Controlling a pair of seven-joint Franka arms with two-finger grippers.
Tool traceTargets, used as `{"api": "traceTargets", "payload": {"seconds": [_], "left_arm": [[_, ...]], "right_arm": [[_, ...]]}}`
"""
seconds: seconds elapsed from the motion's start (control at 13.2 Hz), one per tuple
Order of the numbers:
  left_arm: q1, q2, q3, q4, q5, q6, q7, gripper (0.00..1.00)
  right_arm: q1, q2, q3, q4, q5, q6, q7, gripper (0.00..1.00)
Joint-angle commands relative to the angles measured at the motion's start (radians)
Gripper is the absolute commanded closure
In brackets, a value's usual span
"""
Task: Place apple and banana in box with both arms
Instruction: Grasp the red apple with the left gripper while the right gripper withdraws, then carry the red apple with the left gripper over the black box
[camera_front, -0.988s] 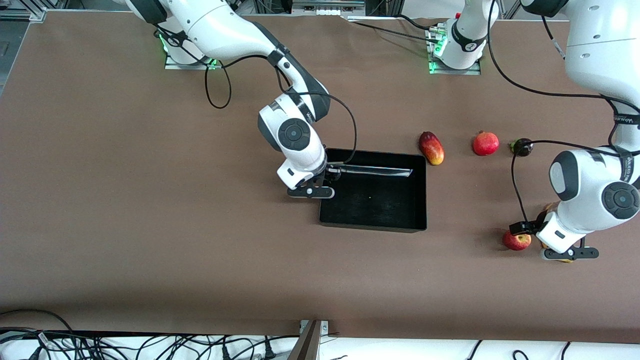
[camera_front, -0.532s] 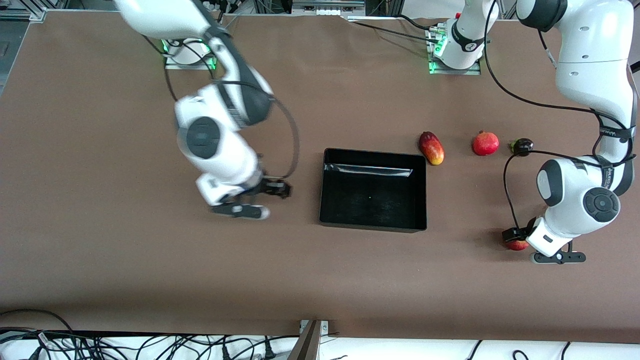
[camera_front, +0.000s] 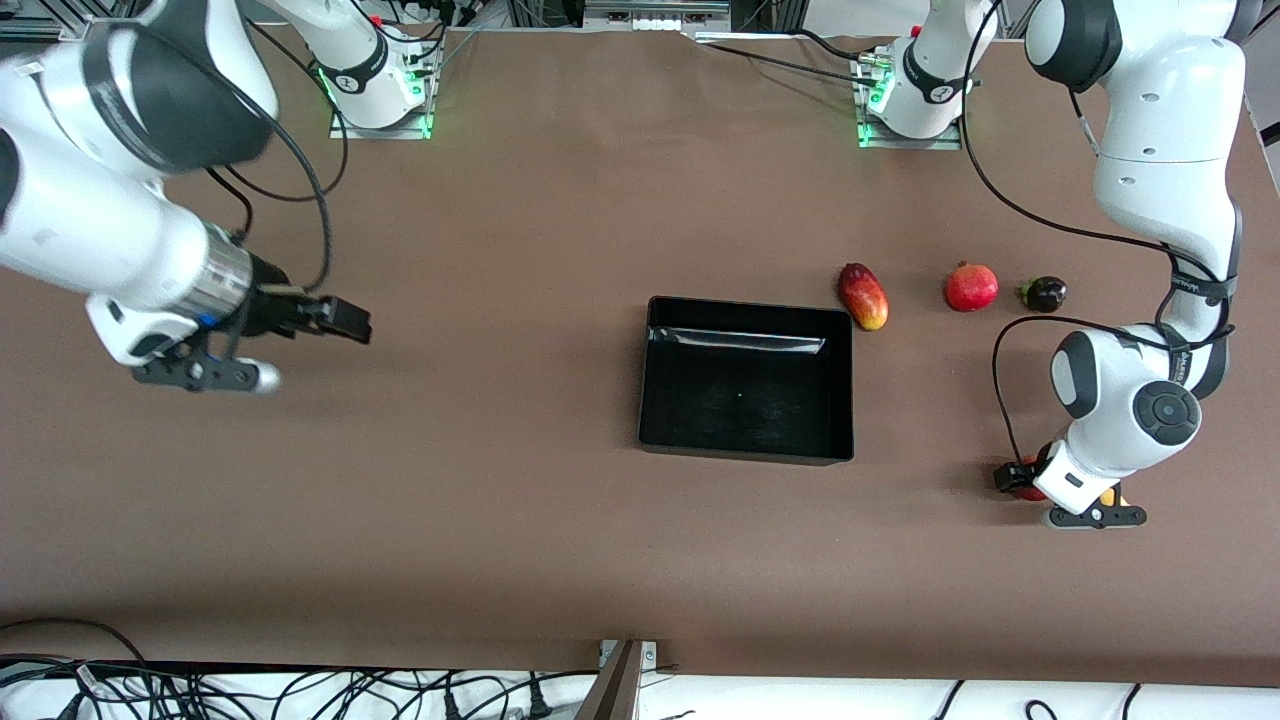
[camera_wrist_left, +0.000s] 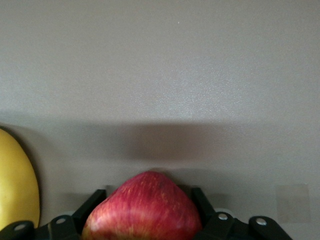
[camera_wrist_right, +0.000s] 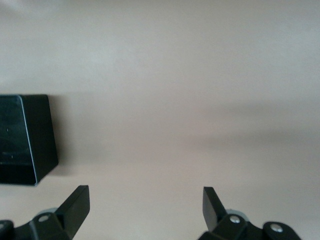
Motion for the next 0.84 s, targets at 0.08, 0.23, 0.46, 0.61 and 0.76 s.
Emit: {"api": "traceTargets", "payload": {"seconds": [0.08,0.23,0.46,0.61,0.76], "left_arm": [[0.005,-0.04,-0.006,-0.069,0.005,0.024,-0.105,0.7],[-0.003,-0.074,-0.012,-0.088,0.006,0.012,-0.151,0.84],[-0.087,-0.247,-0.014,-0.152,0.003,-0.118,-0.264,0.84],[-0.147,-0.332,-0.058,-0.143,0.003,-0.305,-0.387,0.85],[-0.217,-0.392,-0.078,-0.143,0.003,-0.428,-0.476,0.86]], "right_arm": [[0.005,-0.213,-0.027,-0.228,-0.081,0.015,-0.102,0.0],[-0.02,-0.279,-0.034,-0.298,-0.109,0.022,-0.144,0.0],[-0.052,-0.299,-0.043,-0.315,-0.125,0.018,-0.207,0.0],[-0.054,-0.296,-0.049,-0.311,-0.129,0.018,-0.209,0.0],[-0.055,-0.29,-0.055,-0.3,-0.137,0.024,-0.207,0.0]]}}
